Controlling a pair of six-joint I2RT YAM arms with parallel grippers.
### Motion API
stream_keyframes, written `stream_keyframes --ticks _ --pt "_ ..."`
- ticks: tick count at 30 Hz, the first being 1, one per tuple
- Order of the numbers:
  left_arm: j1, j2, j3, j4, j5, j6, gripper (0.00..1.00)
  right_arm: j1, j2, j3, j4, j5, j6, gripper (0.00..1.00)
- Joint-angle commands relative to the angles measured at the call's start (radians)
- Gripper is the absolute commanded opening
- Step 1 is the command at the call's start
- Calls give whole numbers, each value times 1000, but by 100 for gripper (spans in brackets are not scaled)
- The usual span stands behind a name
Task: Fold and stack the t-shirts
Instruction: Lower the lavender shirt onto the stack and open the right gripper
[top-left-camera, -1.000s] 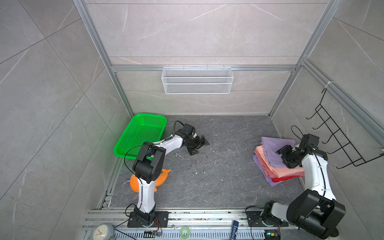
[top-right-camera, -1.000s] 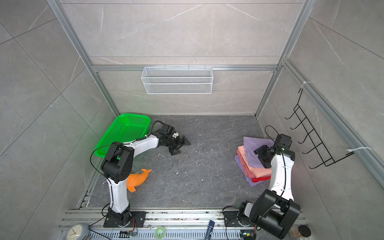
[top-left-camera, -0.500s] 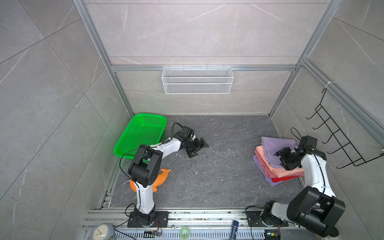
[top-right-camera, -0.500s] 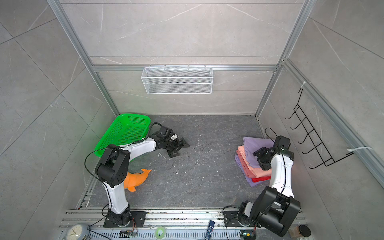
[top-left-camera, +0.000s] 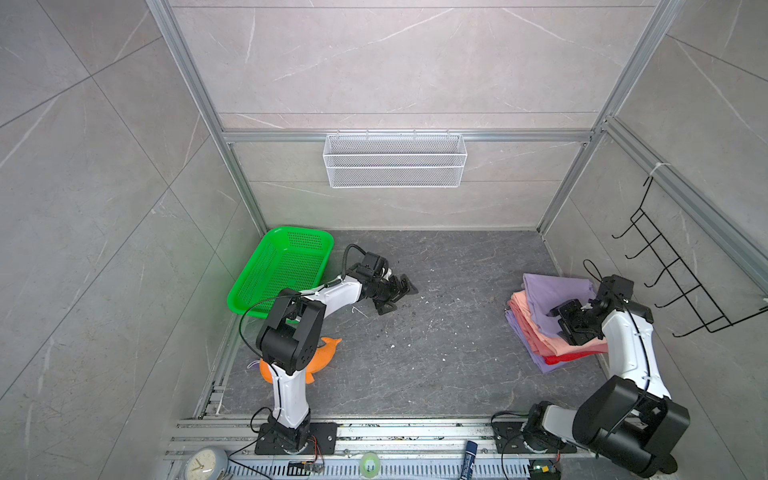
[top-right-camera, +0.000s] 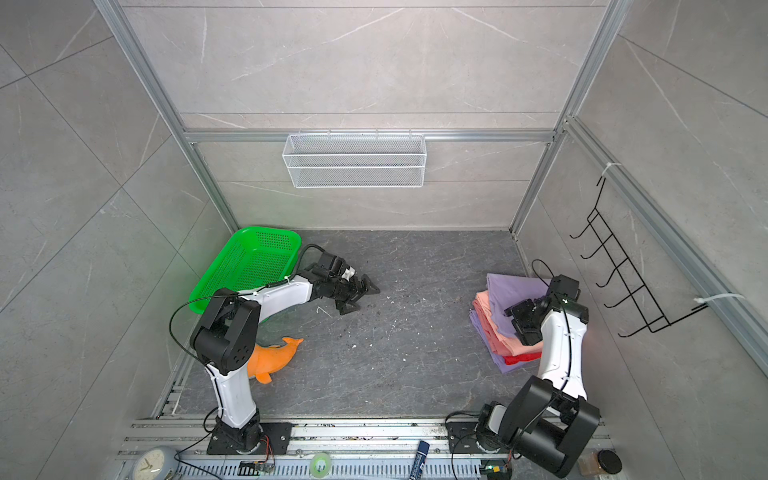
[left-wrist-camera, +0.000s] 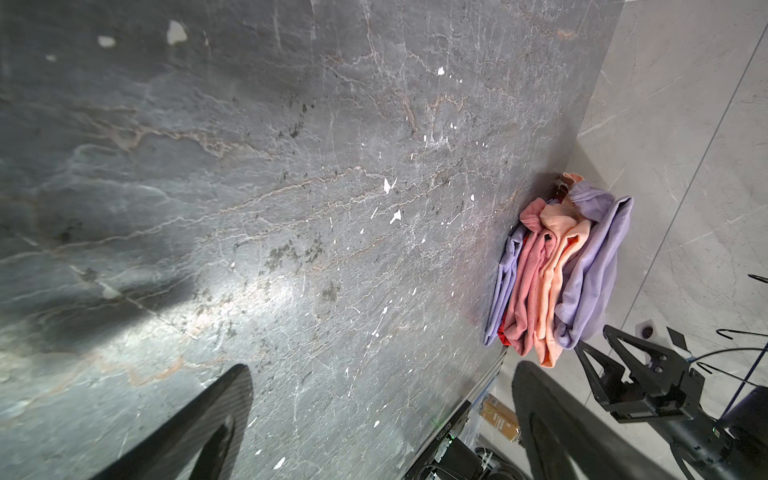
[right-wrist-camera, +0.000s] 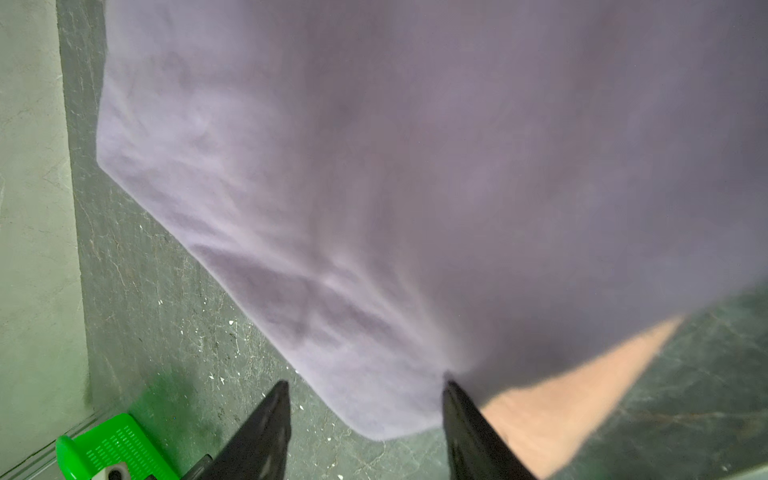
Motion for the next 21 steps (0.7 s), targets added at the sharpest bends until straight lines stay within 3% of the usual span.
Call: stream_keyframes --ticks 1,14,21 --pt "-2 -30 28 16 2 -3 100 -5 -47 0 -96 49 -25 60" --pt "-2 -35 35 -2 -2 7 100 -6 -17 -118 111 -24 70 54" --pt "-2 -49 12 1 -13 2 100 -7 15 -144 165 -1 80 44"
